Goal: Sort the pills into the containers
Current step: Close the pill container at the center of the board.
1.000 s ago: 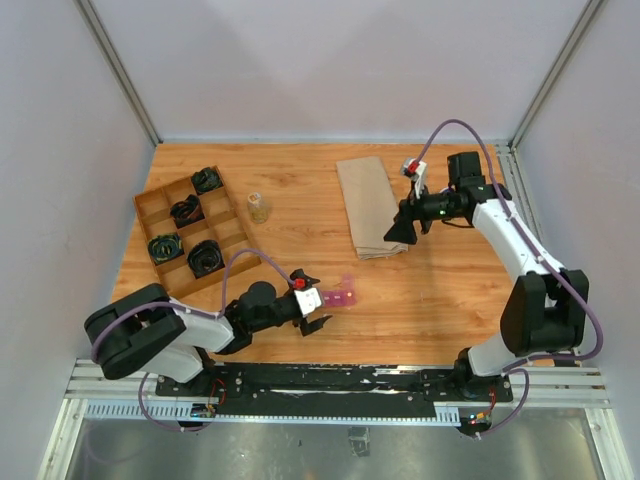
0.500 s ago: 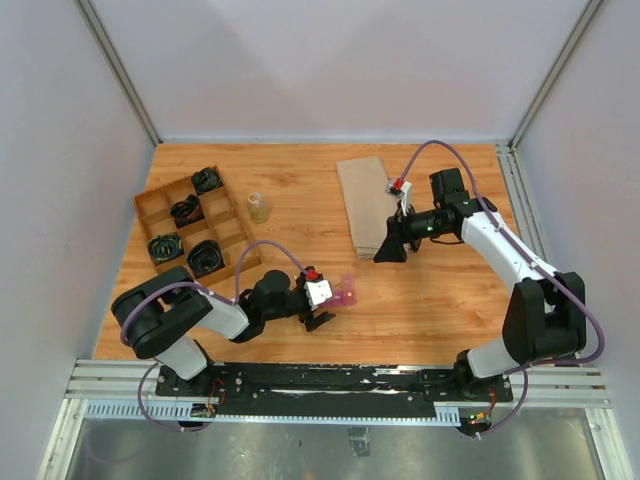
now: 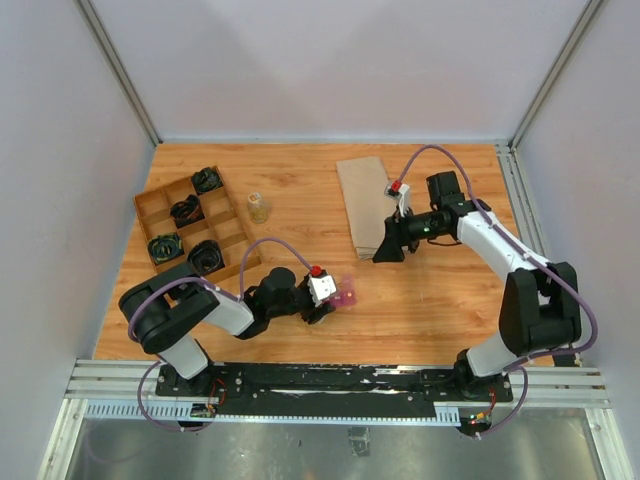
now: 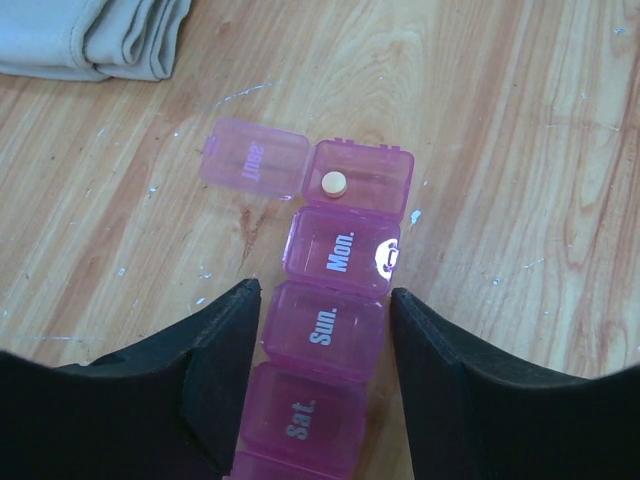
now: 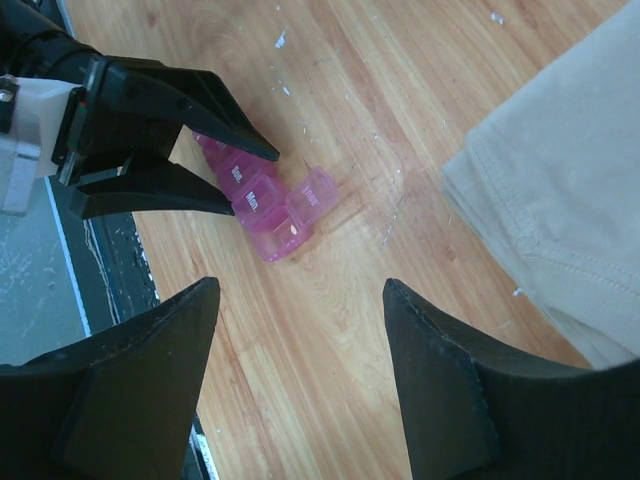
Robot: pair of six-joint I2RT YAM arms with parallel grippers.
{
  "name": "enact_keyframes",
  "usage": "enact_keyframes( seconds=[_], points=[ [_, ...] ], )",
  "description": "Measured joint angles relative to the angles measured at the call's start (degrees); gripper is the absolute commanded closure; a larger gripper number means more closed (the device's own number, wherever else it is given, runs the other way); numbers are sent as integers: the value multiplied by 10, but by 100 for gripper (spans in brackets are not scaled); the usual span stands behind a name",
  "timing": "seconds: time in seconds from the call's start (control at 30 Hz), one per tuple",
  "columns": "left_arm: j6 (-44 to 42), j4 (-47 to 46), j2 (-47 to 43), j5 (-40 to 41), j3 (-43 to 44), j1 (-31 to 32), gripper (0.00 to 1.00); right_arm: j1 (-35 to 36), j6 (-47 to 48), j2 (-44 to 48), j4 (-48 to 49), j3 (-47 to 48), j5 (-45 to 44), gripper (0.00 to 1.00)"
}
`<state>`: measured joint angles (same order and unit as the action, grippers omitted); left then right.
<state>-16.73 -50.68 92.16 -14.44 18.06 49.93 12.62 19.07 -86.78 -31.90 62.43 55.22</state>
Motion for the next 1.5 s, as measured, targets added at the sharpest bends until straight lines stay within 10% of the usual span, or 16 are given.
enact_keyframes(
  seconds=[0.73,1.5],
  points=[
    [5,-36,32,-23,7,23,59,35,-83,-144,52,-11,-13,87],
    [3,-106,77,-54,8,42,59,80,-90,-217,39,10,-68,92]
  ],
)
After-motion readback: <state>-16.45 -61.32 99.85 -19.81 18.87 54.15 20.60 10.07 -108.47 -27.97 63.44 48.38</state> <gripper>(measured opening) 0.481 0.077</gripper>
